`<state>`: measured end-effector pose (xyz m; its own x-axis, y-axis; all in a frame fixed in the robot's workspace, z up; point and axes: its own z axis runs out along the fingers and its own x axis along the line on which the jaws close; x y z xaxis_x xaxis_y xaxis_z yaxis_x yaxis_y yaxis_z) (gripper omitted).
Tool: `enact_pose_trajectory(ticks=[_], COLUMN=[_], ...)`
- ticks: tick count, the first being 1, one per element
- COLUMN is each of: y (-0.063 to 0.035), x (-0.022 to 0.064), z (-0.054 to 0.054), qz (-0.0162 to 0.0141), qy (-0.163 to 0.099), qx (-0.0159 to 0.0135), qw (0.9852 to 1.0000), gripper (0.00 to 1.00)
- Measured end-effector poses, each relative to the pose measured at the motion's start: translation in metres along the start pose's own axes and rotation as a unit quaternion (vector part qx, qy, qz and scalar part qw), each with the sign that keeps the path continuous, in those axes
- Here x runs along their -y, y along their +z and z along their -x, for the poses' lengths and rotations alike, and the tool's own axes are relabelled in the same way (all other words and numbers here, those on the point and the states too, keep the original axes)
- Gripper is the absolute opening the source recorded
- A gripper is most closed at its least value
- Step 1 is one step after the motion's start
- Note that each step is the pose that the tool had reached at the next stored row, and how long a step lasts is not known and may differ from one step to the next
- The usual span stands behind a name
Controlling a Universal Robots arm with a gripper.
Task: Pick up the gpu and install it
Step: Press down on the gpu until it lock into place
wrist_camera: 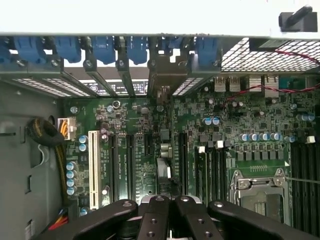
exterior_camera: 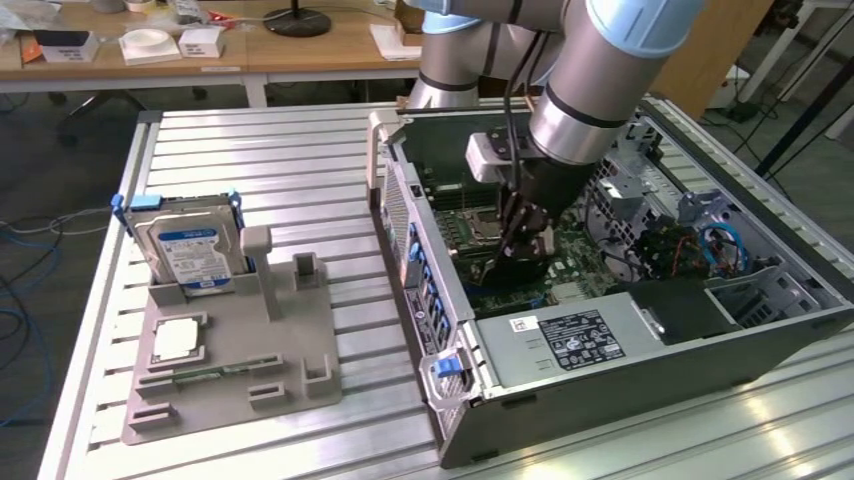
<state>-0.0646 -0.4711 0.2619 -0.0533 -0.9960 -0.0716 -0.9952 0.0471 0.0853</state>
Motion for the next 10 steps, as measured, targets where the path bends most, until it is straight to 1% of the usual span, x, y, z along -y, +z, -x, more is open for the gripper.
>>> enact_pose_trajectory(ticks=[2, 6, 7, 9, 10], y=[0.0019, 0.0023, -0.0003, -0.0105, -0.0149], x=[-0.0008, -0.0029, -0.004, -0.0066, -0.0087], z=[0.0, 0.0, 0.001, 0.001, 0.001], qz=[-0.0022, -0.0027, -0.0031, -0.0028, -0.0027], qy=[0.0, 0.0, 0.0, 0.0, 0.0], qx=[-0.0005, 0.0003, 0.002, 0.0004, 0.0005], qw=[1.0, 1.0, 1.0, 1.0, 1.0], gripper=[0.11, 0.11, 0.11, 0.11, 0.11])
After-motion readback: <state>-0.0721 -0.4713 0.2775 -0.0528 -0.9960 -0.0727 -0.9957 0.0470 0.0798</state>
